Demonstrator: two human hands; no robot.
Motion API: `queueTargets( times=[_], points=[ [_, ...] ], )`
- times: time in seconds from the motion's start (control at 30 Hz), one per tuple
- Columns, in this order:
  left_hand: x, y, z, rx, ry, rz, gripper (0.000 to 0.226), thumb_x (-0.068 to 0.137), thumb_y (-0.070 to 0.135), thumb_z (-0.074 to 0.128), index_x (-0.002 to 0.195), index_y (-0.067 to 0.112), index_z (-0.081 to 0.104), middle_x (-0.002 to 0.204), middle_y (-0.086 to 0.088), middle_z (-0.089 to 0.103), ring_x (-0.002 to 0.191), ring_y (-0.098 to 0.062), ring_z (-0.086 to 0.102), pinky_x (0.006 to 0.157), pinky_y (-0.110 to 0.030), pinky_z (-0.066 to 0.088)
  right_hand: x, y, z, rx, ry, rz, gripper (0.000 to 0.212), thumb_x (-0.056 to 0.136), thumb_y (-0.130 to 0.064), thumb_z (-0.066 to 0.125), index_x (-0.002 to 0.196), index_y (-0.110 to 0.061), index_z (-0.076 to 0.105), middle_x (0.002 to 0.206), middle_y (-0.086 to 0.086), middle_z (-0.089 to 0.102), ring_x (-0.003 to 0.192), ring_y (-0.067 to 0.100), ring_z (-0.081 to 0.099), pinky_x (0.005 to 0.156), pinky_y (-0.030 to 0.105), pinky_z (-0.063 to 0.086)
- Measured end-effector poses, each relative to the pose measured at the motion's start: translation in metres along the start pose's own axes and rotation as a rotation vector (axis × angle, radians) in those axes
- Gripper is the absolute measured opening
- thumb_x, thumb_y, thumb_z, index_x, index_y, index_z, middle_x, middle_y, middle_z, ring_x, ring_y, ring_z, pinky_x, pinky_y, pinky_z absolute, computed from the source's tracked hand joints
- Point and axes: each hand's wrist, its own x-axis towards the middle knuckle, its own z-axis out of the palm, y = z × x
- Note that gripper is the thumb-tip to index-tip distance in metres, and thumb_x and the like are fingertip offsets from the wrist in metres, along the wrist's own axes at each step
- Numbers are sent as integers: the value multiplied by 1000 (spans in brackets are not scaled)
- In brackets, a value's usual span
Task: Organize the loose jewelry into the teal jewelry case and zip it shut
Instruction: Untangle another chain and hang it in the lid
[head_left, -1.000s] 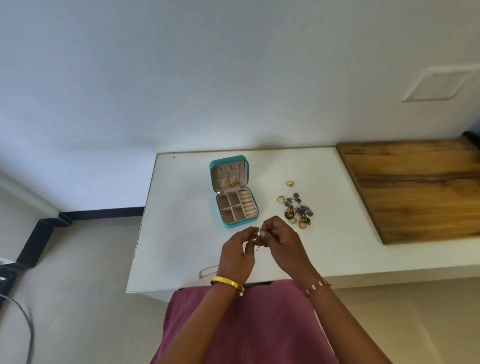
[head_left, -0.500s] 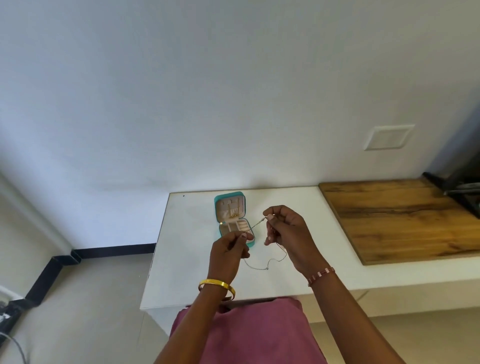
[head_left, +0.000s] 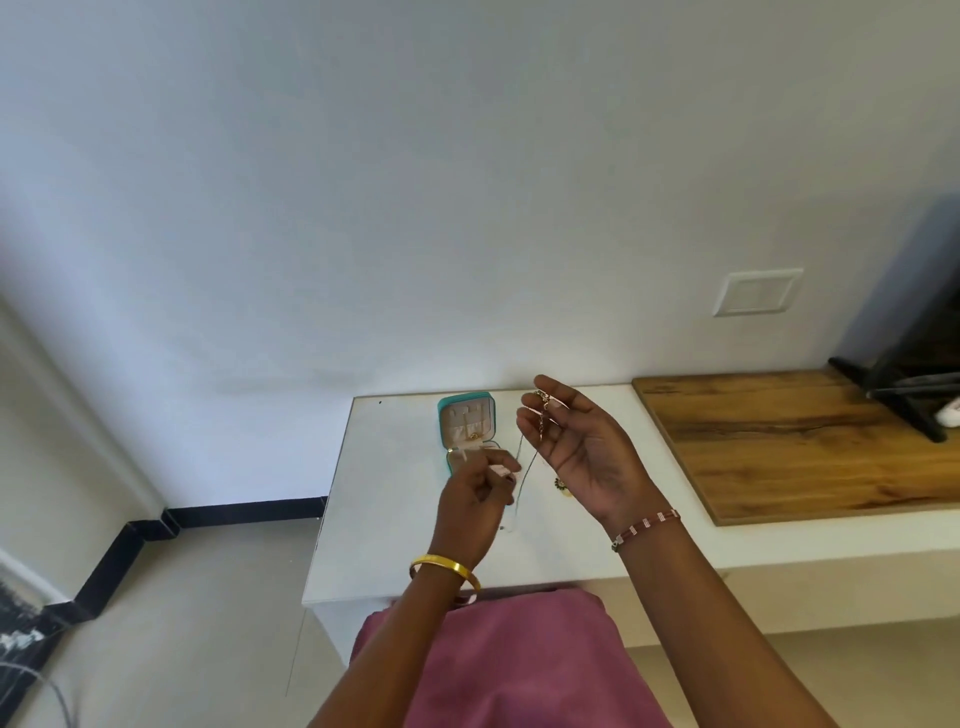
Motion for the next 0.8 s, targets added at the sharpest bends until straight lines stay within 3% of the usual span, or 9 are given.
queueTargets(
  times=[0.07, 0.13, 0.2, 0.27, 0.37, 0.47, 0.6, 0.8],
  points=[
    [-5, 1, 5, 23, -38, 24, 32, 89, 3, 48, 87, 34, 57, 81, 13, 57, 70, 12, 58, 62, -6, 47, -3, -1, 3, -1, -22, -10, 28, 89, 9, 39, 98, -1, 63, 80, 13, 70, 78, 22, 69, 77, 33, 58],
    [-9, 3, 9, 60, -51, 44, 34, 89, 8, 50, 91, 41, 57, 75, 20, 55, 67, 9, 58, 65, -9, 48, -6, -2, 4, -11, -32, -19, 28, 88, 9, 39, 100, -1, 62, 84, 14, 71, 81, 25, 69, 80, 35, 57],
    [-11, 6, 10, 86, -73, 69, 26, 89, 11, 51, 94, 32, 65, 80, 24, 58, 68, 4, 58, 68, -13, 48, -8, -5, 3, -15, -34, -28, 28, 88, 8, 40, 103, -2, 61, 89, 15, 71, 85, 26, 69, 83, 38, 56],
    [-13, 9, 12, 107, -102, 90, 20, 89, 13, 52, 92, 21, 70, 84, 26, 59, 74, 11, 56, 67, -9, 45, -9, -8, 1, -17, -35, -36, 29, 89, 7, 40, 106, -3, 61, 95, 14, 71, 91, 26, 68, 86, 40, 55],
    [-15, 12, 12, 132, -100, 101, 17, 88, 15, 54, 88, 13, 71, 80, 22, 59, 75, 19, 52, 64, -3, 41, -10, -10, -2, -37, -27, -57, 30, 89, 7, 41, 108, -5, 60, 101, 14, 70, 96, 27, 67, 86, 42, 54],
    [-16, 16, 10, 132, -81, 93, 18, 87, 11, 54, 80, 9, 70, 75, 17, 59, 71, 17, 53, 61, -1, 40, -11, -11, -8, -102, 26, -93, 30, 88, 7, 44, 108, -7, 61, 104, 12, 68, 97, 27, 66, 86, 42, 54],
    [-11, 16, -3, 69, -39, 36, 32, 87, 4, 51, 64, 23, 62, 68, 6, 61, 50, 4, 53, 51, -6, 40, -10, -10, -27, -227, 184, -124, 24, 86, 3, 52, 104, -8, 63, 105, 10, 68, 97, 25, 64, 84, 40, 55],
    [-3, 16, -25, -75, 25, -69, 23, 89, 5, 48, 74, 10, 66, 59, -1, 62, 43, -4, 49, 54, -14, 46, -16, 3, -48, -493, 358, -131, 18, 82, 1, 60, 96, -10, 66, 97, 12, 69, 88, 22, 63, 77, 30, 49]
  ],
)
